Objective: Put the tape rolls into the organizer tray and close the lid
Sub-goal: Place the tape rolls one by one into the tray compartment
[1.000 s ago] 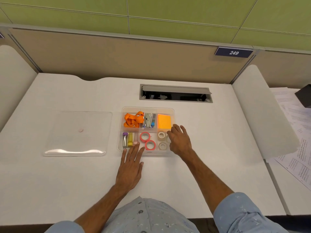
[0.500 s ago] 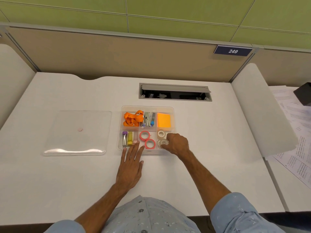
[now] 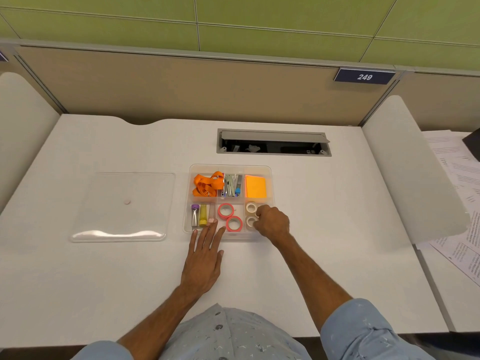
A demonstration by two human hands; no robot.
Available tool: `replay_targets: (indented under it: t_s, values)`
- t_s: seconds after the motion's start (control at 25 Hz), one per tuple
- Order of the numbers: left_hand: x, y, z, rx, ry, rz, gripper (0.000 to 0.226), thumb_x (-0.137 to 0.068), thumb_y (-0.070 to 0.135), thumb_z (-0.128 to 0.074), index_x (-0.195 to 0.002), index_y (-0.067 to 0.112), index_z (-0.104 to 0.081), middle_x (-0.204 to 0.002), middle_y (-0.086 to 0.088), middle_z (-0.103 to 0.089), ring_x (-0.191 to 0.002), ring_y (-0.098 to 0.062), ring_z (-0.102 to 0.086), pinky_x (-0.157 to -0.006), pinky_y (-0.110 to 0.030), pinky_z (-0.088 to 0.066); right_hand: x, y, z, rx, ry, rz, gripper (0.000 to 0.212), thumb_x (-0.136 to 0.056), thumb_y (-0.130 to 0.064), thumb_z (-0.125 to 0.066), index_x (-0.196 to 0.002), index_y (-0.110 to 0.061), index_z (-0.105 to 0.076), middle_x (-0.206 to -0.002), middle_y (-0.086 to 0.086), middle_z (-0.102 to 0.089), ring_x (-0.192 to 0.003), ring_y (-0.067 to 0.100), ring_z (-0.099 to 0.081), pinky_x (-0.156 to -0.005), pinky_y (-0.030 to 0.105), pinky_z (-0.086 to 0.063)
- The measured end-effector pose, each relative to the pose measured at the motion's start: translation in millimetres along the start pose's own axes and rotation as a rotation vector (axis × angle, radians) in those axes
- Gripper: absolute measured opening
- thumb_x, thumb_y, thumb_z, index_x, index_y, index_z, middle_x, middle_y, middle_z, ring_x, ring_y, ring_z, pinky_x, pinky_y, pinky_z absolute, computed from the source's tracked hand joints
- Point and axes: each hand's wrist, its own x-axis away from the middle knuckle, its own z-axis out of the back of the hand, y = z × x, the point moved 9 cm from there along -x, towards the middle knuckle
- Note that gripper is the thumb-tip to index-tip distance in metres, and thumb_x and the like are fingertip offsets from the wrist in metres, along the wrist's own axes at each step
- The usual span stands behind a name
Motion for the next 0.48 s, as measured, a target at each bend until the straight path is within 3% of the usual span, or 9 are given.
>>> replay_targets:
  t_s: [0.24, 0.48]
  values:
    - [0.1, 0.9, 1.4, 0.008, 0.005, -0.002, 0.065, -0.11, 0.044, -0.042, -0.168, 0.025, -0.022, -0.179, -0.006, -0.015, -0.166, -0.028, -0.014, -0.134, -0.062, -0.019, -6.6, 5.8, -1.9, -0.115, -0.031, -0.065, 0.035, -0.102, -0.025, -0.068, -0.135, -0.014, -0.063, -0.128, 0.008, -0.073, -0.118, 0.029, -0.072, -0.099, 0.039, -0.059]
    - [0.0, 0.4, 0.9, 0.007, -0.009, 0.005, 0.065, -0.11, 0.045, -0.042, -0.169, 0.026, -0.02, -0.179, -0.005, -0.012, -0.167, -0.028, -0.012, -0.135, -0.06, -0.016, -5.7, 2.6, -8.1, -0.009, -0.047, -0.03, 0.033, -0.105, -0.03, -0.063, -0.131, -0.01, -0.061, -0.126, 0.01, -0.074, -0.115, 0.029, -0.074, -0.101, 0.041, -0.062]
